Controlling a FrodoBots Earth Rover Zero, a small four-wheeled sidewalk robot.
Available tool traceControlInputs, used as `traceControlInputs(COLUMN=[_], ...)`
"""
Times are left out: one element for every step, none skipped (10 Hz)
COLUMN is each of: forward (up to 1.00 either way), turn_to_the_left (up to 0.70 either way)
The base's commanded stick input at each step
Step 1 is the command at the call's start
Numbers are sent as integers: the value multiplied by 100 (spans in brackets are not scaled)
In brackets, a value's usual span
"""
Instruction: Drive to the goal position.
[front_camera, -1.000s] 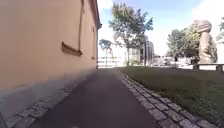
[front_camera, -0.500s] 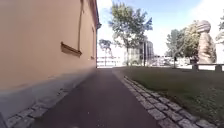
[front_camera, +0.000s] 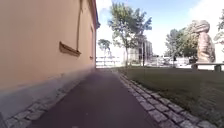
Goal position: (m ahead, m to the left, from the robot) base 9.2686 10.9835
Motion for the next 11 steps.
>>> traceControlInputs(forward=[100,100,100,100,100,100,100,100,100,100,100], turn_to_the_left=[0,0,0,0,1,19,36,40,14,0,0])
